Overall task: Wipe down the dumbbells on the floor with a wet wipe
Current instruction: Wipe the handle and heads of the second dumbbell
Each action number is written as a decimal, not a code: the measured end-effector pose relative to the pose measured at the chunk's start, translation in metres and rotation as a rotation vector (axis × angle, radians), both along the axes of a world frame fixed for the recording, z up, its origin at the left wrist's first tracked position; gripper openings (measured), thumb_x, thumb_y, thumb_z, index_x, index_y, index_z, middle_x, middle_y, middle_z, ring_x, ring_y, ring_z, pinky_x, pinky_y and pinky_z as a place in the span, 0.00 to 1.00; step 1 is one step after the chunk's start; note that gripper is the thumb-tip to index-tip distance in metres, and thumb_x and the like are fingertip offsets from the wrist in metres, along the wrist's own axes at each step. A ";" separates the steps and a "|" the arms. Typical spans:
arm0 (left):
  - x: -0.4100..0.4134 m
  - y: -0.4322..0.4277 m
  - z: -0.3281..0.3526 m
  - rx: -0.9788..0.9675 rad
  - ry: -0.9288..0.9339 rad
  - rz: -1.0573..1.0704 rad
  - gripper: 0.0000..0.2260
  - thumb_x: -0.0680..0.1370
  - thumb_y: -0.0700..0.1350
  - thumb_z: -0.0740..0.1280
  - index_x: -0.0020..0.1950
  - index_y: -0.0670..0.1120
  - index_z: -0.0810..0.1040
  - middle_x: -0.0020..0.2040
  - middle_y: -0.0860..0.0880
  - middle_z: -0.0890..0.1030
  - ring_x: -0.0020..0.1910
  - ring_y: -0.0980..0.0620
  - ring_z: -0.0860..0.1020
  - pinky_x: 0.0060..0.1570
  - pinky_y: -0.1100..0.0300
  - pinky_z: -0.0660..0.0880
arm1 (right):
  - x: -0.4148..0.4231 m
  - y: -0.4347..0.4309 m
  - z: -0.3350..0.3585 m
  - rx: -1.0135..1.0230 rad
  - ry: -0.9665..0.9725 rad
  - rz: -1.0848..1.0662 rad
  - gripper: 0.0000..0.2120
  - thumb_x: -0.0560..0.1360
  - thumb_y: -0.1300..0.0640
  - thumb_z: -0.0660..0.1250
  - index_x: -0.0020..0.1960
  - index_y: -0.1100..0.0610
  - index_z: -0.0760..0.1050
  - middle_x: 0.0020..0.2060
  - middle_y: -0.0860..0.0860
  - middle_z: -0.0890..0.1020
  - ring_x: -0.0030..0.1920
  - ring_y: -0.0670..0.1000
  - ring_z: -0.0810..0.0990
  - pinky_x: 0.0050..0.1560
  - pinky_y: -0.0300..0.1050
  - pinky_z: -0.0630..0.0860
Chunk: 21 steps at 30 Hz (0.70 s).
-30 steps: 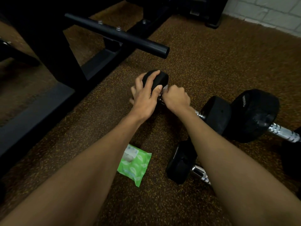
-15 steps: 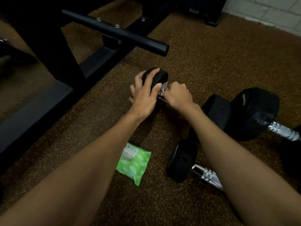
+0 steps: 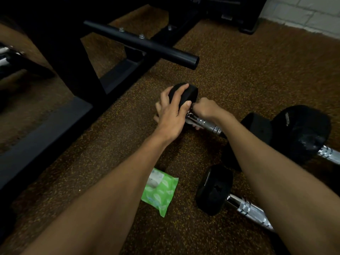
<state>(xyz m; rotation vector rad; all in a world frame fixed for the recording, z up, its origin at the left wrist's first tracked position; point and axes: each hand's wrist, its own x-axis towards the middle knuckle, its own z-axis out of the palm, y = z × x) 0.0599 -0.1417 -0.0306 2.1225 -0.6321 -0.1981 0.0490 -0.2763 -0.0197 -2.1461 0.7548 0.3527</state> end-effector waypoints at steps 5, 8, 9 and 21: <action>0.000 0.000 0.000 0.006 -0.003 0.011 0.19 0.81 0.54 0.56 0.72 0.64 0.59 0.74 0.52 0.54 0.67 0.46 0.58 0.64 0.42 0.58 | -0.023 0.009 -0.020 -0.392 -0.222 0.261 0.16 0.81 0.55 0.53 0.55 0.63 0.75 0.51 0.64 0.80 0.52 0.64 0.79 0.50 0.50 0.73; -0.001 0.000 0.000 -0.007 0.005 0.005 0.19 0.81 0.53 0.56 0.72 0.64 0.60 0.74 0.52 0.54 0.68 0.46 0.57 0.64 0.41 0.57 | -0.038 0.014 -0.028 -0.536 -0.336 0.322 0.16 0.81 0.57 0.56 0.66 0.61 0.70 0.54 0.62 0.80 0.52 0.63 0.80 0.52 0.55 0.76; -0.001 0.000 -0.001 -0.010 0.011 0.004 0.19 0.81 0.53 0.56 0.72 0.64 0.60 0.74 0.52 0.53 0.68 0.46 0.57 0.65 0.41 0.57 | -0.041 0.014 -0.032 -0.584 -0.347 0.341 0.18 0.80 0.59 0.57 0.69 0.61 0.67 0.56 0.62 0.79 0.54 0.62 0.79 0.54 0.55 0.76; -0.001 0.000 -0.001 -0.013 0.010 0.006 0.19 0.81 0.54 0.57 0.72 0.64 0.60 0.73 0.53 0.54 0.68 0.47 0.57 0.65 0.40 0.57 | -0.076 0.026 -0.014 -0.921 -0.274 0.632 0.24 0.78 0.64 0.44 0.73 0.68 0.59 0.71 0.66 0.63 0.73 0.63 0.59 0.72 0.52 0.58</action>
